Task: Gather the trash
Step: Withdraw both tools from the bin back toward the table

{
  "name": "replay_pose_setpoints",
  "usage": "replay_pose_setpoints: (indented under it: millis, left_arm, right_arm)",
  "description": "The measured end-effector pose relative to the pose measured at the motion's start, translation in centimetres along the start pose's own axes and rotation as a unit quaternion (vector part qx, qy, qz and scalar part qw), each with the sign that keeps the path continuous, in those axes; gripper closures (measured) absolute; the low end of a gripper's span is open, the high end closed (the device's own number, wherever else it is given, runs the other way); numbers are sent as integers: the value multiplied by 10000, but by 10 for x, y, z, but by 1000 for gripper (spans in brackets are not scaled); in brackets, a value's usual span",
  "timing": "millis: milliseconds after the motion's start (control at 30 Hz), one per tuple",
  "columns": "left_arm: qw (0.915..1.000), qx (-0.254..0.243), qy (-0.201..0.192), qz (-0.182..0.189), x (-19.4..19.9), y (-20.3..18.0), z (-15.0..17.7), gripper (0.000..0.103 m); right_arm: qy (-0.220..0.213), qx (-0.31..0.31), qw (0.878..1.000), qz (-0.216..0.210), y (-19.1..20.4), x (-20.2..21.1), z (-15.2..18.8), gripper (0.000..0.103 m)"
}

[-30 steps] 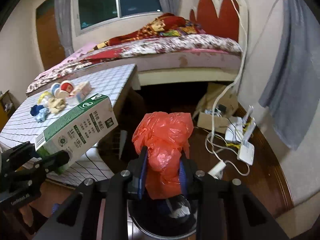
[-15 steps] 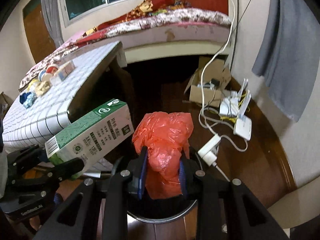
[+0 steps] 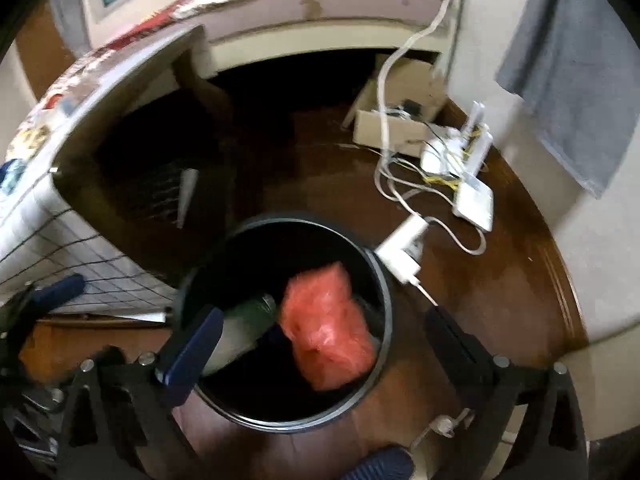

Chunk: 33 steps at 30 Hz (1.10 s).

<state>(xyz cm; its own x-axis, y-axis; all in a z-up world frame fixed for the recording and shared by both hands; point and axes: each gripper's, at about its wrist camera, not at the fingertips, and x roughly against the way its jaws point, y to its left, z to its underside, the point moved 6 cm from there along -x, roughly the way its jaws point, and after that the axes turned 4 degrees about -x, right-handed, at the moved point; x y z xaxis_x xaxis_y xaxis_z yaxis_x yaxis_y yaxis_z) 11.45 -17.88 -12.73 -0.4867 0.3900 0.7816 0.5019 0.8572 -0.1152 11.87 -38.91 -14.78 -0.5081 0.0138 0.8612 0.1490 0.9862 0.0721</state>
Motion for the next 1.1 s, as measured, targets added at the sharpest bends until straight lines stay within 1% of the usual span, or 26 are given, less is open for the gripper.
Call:
replay_pose_setpoints:
  millis: [100, 200, 300, 467, 700, 933, 1100]
  left_arm:
    - [9999, 26, -44, -154, 1, 6, 3, 1]
    - [9994, 26, -94, -337, 2, 11, 3, 1]
    - [9988, 22, -181, -462, 6, 14, 2, 1]
    - [9980, 54, -275, -564, 12, 18, -1, 1]
    - [9966, 90, -397, -710, 23, 27, -3, 1]
    - [9946, 190, -599, -831, 43, 38, -11, 1]
    - [9926, 179, -768, -920, 60, 42, -17, 1]
  right_arm:
    - [-38, -170, 9998, 70, -10, 2, -1, 1]
    - [-77, -154, 9998, 115, -10, 5, -4, 1]
    - [-73, -60, 9998, 163, -5, 8, -3, 1]
    - [-84, 125, 9997, 179, 6, 13, -3, 1]
    - [-114, 614, 9977, 275, 30, 20, 1, 1]
    - [-321, 807, 9960, 224, 46, 38, -7, 1]
    - [-613, 932, 9936, 158, 62, 58, -17, 1]
